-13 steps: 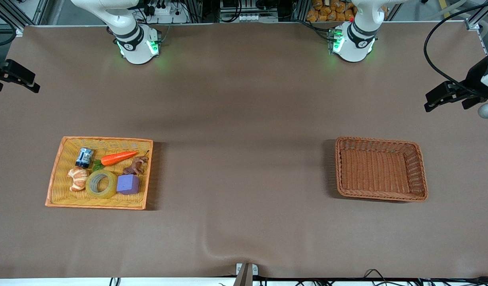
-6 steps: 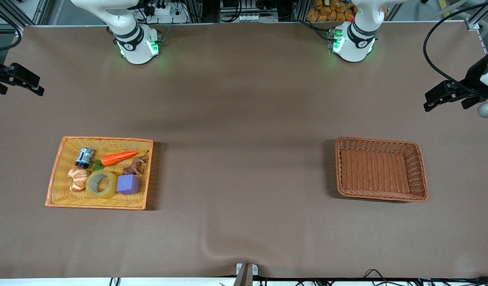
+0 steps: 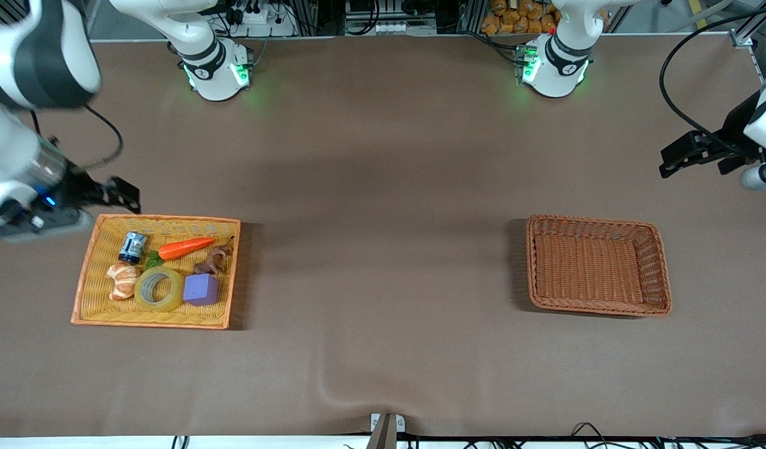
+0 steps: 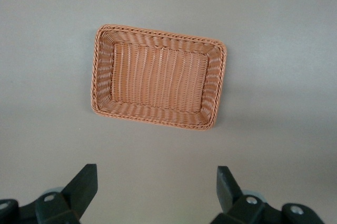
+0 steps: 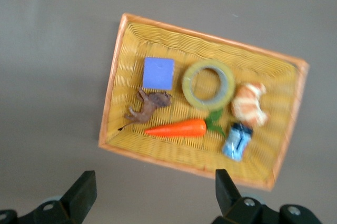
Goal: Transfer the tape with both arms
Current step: 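Reach the right gripper down to the tape roll in the yellow tray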
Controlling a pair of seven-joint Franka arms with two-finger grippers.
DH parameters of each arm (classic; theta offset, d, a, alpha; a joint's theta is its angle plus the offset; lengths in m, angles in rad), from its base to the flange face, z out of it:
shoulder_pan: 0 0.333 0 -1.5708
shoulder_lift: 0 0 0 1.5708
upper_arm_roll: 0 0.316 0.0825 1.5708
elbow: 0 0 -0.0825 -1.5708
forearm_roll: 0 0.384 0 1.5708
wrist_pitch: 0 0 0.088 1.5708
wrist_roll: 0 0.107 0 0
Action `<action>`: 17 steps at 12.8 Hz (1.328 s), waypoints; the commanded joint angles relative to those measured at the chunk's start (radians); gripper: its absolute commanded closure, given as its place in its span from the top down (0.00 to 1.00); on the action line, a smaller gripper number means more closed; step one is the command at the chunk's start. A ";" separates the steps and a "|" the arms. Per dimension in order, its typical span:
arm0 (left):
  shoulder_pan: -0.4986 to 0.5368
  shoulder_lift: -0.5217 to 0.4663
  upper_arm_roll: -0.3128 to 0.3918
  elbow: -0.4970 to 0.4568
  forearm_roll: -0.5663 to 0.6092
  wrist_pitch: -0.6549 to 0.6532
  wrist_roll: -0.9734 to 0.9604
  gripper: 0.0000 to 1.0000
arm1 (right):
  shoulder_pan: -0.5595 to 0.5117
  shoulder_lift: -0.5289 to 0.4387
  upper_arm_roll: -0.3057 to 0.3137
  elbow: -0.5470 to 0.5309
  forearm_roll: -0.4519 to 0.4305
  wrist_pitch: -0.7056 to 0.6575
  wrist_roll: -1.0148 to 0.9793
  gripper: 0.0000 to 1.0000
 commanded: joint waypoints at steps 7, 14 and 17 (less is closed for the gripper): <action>-0.133 0.130 -0.005 0.002 0.011 0.117 -0.117 1.00 | -0.069 0.452 -0.006 0.060 0.083 0.302 -0.807 1.00; -0.213 0.219 -0.005 0.002 0.014 0.192 -0.238 1.00 | -0.078 0.520 -0.007 0.072 0.080 0.357 -0.807 0.64; -0.220 0.247 -0.005 -0.001 0.013 0.224 -0.248 1.00 | -0.080 0.520 -0.007 0.072 0.080 0.350 -0.806 0.22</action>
